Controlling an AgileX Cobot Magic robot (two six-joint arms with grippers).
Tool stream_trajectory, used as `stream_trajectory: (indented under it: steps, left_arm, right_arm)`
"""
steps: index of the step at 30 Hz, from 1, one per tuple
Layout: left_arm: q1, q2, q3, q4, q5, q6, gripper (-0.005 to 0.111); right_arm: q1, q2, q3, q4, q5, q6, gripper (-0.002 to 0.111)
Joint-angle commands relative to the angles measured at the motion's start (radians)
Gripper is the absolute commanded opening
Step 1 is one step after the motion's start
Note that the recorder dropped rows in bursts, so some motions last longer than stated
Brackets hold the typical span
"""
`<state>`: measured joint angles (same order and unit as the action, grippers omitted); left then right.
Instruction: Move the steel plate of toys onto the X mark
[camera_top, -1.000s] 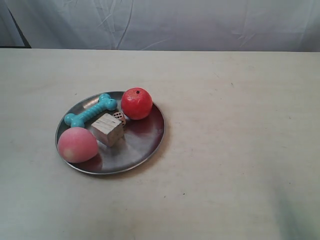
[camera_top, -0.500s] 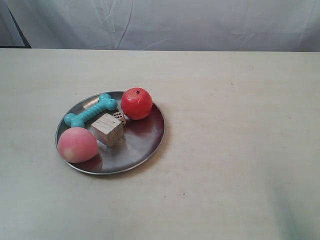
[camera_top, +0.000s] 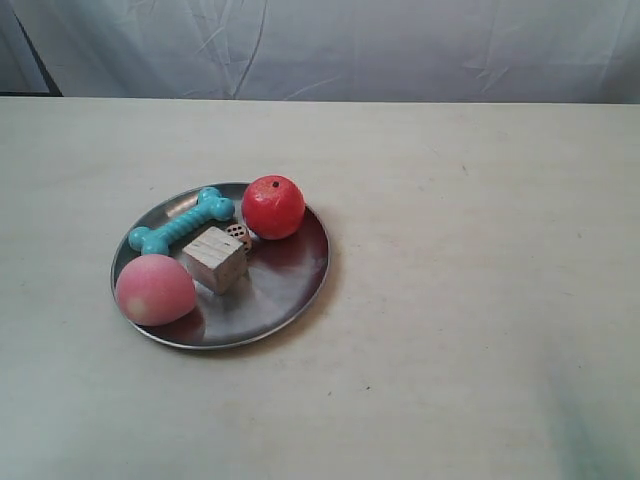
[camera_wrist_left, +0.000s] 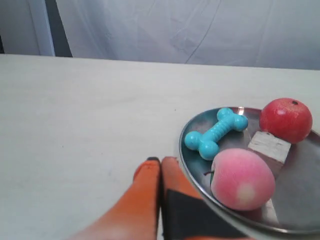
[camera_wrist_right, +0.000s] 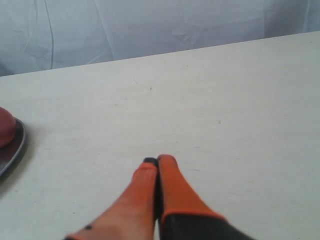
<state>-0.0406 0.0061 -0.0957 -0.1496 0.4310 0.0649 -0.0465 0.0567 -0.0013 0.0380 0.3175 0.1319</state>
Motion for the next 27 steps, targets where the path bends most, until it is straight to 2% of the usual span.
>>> stream_trajectory:
  steps: [1,9,27]
  left_arm:
    - [-0.001,-0.006,0.066,-0.024,-0.043,-0.019,0.000]
    - [-0.001,-0.006,0.096,0.008,-0.206,-0.019,0.000]
    - [-0.001,-0.006,0.096,0.011,-0.204,-0.019,0.000]
  right_arm:
    - [0.000,-0.004,0.001,0.001,-0.013,-0.001,0.000]
    - [0.000,-0.004,0.001,0.001,-0.013,-0.001,0.000]
    - [0.000,-0.004,0.001,0.001,-0.013,-0.001,0.000]
